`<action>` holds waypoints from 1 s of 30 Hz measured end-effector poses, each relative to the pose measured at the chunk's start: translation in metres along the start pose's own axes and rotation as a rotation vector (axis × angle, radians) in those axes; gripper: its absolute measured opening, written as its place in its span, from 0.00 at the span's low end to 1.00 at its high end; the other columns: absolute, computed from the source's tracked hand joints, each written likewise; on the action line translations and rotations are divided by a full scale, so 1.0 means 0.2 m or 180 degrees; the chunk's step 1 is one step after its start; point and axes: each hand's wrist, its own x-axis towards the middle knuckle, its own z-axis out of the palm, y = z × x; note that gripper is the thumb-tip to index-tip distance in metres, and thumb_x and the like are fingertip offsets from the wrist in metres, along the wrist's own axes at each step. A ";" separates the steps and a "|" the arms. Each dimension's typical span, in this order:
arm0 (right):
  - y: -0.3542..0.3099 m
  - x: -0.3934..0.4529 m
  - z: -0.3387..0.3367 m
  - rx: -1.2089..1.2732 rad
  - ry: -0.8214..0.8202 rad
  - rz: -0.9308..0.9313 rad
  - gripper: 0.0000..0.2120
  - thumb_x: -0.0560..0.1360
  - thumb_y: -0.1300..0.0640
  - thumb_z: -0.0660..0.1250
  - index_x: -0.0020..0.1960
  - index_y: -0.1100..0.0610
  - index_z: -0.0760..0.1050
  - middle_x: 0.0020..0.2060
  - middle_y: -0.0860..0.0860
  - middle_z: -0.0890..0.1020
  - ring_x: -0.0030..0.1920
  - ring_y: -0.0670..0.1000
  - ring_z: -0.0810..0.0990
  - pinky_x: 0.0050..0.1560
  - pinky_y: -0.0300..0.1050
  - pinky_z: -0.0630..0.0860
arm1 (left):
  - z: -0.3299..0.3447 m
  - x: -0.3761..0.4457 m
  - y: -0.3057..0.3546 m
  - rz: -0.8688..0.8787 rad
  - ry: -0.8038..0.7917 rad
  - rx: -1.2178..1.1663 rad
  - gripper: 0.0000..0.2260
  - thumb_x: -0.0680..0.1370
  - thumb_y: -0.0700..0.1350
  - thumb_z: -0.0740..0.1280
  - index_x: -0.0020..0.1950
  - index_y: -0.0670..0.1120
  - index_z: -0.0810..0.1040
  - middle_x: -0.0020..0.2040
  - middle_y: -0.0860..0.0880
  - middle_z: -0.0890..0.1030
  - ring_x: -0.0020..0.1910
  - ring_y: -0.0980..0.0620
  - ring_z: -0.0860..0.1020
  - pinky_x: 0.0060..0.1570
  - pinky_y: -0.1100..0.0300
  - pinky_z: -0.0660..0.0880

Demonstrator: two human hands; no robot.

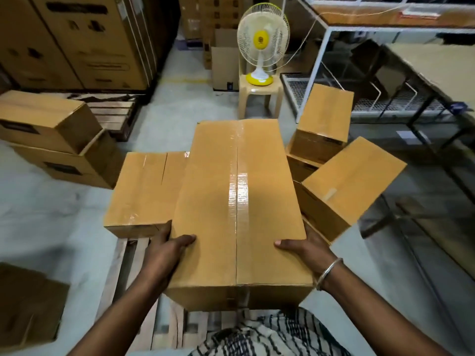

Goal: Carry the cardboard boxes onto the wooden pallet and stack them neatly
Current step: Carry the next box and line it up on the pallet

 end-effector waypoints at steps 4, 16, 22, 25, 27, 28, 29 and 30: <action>-0.13 0.35 0.02 -0.0097 -0.0112 0.0203 0.36 0.62 0.60 0.81 0.66 0.52 0.70 0.53 0.56 0.83 0.50 0.60 0.83 0.46 0.55 0.81 | 0.03 0.29 0.05 -0.0066 0.0156 0.0184 0.23 0.69 0.47 0.76 0.64 0.54 0.77 0.54 0.54 0.84 0.52 0.49 0.82 0.54 0.47 0.79; -0.29 1.97 -0.15 -0.0580 -0.0223 0.0789 0.42 0.55 0.43 0.83 0.65 0.45 0.67 0.54 0.49 0.79 0.52 0.52 0.78 0.41 0.46 0.73 | 0.54 1.60 0.16 -0.0742 0.0334 0.0672 0.38 0.57 0.58 0.83 0.65 0.56 0.74 0.55 0.56 0.83 0.52 0.52 0.82 0.55 0.50 0.79; 0.04 2.72 -0.18 -0.0663 -0.0169 0.0977 0.38 0.62 0.58 0.81 0.67 0.54 0.68 0.57 0.55 0.78 0.53 0.55 0.77 0.45 0.48 0.74 | 0.70 2.35 -0.18 -0.0845 0.0240 0.0896 0.42 0.55 0.58 0.83 0.66 0.55 0.72 0.57 0.52 0.81 0.54 0.47 0.80 0.57 0.44 0.78; 0.29 3.02 -0.16 -0.0784 -0.0085 0.0987 0.42 0.59 0.58 0.83 0.68 0.54 0.68 0.59 0.54 0.79 0.58 0.58 0.77 0.54 0.54 0.74 | 0.73 2.61 -0.42 -0.0788 0.0278 0.0996 0.44 0.54 0.59 0.81 0.68 0.55 0.69 0.59 0.51 0.79 0.57 0.45 0.78 0.59 0.44 0.77; 0.48 3.19 -0.13 -0.0837 -0.0078 0.0916 0.48 0.51 0.52 0.84 0.68 0.55 0.70 0.59 0.54 0.80 0.59 0.58 0.78 0.55 0.54 0.76 | 0.71 2.77 -0.61 -0.0724 0.0328 0.1139 0.46 0.55 0.57 0.81 0.71 0.54 0.68 0.61 0.51 0.78 0.59 0.46 0.77 0.60 0.48 0.75; 0.59 3.27 -0.12 -0.0804 -0.0086 0.0882 0.51 0.48 0.50 0.84 0.68 0.55 0.70 0.60 0.54 0.80 0.59 0.57 0.78 0.56 0.56 0.77 | 0.70 2.84 -0.70 -0.0666 0.0343 0.1205 0.46 0.58 0.55 0.82 0.72 0.53 0.67 0.62 0.51 0.77 0.59 0.47 0.76 0.60 0.51 0.74; 0.69 3.34 -0.10 -0.0756 -0.0099 0.0870 0.52 0.47 0.50 0.85 0.68 0.55 0.70 0.60 0.54 0.80 0.59 0.57 0.79 0.58 0.57 0.77 | 0.69 2.91 -0.79 -0.0629 0.0367 0.1260 0.45 0.60 0.52 0.82 0.73 0.52 0.66 0.63 0.52 0.76 0.60 0.48 0.75 0.59 0.54 0.73; 0.76 3.38 -0.09 -0.0726 -0.0104 0.0861 0.50 0.50 0.53 0.85 0.69 0.54 0.69 0.60 0.53 0.80 0.60 0.57 0.79 0.59 0.58 0.77 | 0.68 2.96 -0.86 -0.0571 0.0382 0.1322 0.45 0.61 0.50 0.82 0.74 0.51 0.65 0.62 0.53 0.76 0.59 0.49 0.74 0.57 0.57 0.71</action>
